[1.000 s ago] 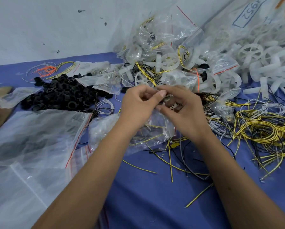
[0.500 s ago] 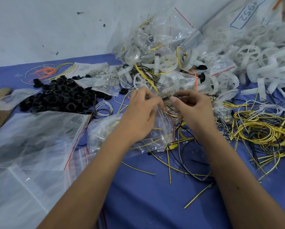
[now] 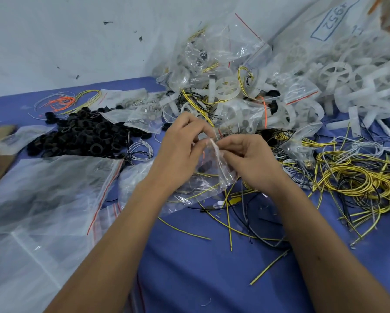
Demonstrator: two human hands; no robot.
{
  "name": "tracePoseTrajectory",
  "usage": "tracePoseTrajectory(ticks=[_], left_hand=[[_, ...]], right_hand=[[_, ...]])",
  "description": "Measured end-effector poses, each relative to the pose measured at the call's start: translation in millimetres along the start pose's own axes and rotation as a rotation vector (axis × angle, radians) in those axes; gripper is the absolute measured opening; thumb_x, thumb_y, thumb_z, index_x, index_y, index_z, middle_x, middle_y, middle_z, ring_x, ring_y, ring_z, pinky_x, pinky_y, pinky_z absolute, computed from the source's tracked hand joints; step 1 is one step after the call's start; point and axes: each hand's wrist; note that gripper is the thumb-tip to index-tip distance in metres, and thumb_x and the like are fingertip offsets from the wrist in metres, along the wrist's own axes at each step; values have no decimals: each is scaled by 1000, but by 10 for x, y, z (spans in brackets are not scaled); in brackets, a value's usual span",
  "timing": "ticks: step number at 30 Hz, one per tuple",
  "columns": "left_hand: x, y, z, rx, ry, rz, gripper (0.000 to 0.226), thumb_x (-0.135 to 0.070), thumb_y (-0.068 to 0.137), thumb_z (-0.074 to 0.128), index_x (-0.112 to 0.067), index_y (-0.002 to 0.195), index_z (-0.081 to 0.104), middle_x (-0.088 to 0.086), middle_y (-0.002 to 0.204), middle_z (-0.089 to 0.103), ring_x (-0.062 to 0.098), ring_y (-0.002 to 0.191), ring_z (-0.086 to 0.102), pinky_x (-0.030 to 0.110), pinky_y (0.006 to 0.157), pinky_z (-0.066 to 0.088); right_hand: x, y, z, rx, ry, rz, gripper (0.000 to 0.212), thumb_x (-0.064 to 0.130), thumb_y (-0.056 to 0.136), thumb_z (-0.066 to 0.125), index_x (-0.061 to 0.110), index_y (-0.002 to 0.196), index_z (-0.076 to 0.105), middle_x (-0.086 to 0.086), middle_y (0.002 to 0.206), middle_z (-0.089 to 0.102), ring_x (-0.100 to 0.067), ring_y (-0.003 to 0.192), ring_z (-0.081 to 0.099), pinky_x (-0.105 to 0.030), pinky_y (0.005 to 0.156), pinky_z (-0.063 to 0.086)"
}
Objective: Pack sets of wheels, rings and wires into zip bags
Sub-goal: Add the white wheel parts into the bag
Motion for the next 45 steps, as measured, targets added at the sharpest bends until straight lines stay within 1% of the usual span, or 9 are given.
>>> tracePoseTrajectory(ticks=[4, 8, 15, 19, 24, 30, 35, 40, 45], left_hand=[[8, 6, -25, -20, 7, 3, 11, -7, 93, 69, -16, 99, 69, 0, 104, 55, 3, 86, 54, 14, 76, 43], [3, 3, -15, -25, 31, 17, 15, -3, 91, 69, -15, 99, 69, -2, 104, 55, -1, 88, 52, 8, 77, 37], [-56, 18, -16, -60, 1, 1, 15, -2, 89, 70, -14, 97, 71, 2, 101, 57, 2, 86, 54, 12, 77, 41], [-129, 35, 22, -68, -16, 39, 12, -2, 89, 69, -12, 97, 71, 4, 101, 58, 5, 88, 55, 14, 77, 42], [-199, 29, 55, -122, -69, 13, 14, -2, 89, 70, -10, 99, 72, 3, 102, 59, 16, 89, 59, 26, 77, 49], [-236, 1, 120, -156, -67, 39, 14, 0, 87, 70, -8, 98, 71, 6, 102, 59, 19, 88, 58, 32, 79, 49], [-152, -17, 140, -108, -129, -71, 16, -3, 85, 71, -13, 97, 72, 2, 102, 60, 15, 85, 60, 23, 76, 47], [12, -70, 238, 76, -311, -365, 26, -6, 90, 70, -23, 110, 66, 2, 92, 67, 12, 71, 61, 18, 67, 49], [-29, -238, 414, 244, 179, -222, 25, -18, 97, 60, -11, 121, 58, 10, 114, 57, 28, 107, 55, 43, 91, 47]], right_hand=[[-37, -9, 36, 131, -252, -99, 23, -2, 96, 60, 11, 102, 78, 7, 90, 77, -6, 84, 71, -26, 78, 55], [28, -40, 105, 271, 138, -72, 22, -8, 98, 56, -3, 112, 72, -18, 106, 76, -33, 102, 73, -48, 93, 59], [-26, 6, 128, 244, -165, -50, 20, 10, 105, 55, 7, 99, 74, -21, 95, 72, -44, 91, 66, -57, 80, 55], [69, -38, 164, 375, -81, -134, 21, -5, 97, 55, 5, 90, 72, -10, 88, 74, -20, 78, 66, -39, 72, 56], [-26, 9, 111, 51, -109, -104, 22, -2, 100, 53, 1, 87, 70, -18, 83, 71, -41, 82, 65, -53, 75, 56], [90, -74, 192, 387, -10, -105, 15, -5, 93, 61, 4, 96, 72, -11, 97, 75, -31, 97, 71, -47, 84, 59], [63, -59, 166, 100, 36, -55, 14, -2, 93, 65, 3, 87, 76, -15, 82, 76, -34, 79, 74, -50, 72, 61], [-35, 10, 113, -287, -64, 3, 34, -10, 94, 50, 10, 84, 76, 7, 68, 73, -4, 53, 65, -18, 49, 50], [-38, 10, 106, -420, -118, 48, 35, -7, 93, 48, 15, 83, 72, 1, 83, 76, -11, 61, 72, -28, 54, 57]])
Point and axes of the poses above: each hand's wrist, its own y-axis towards the middle knuckle, its own z-axis out of the palm, x = y × z
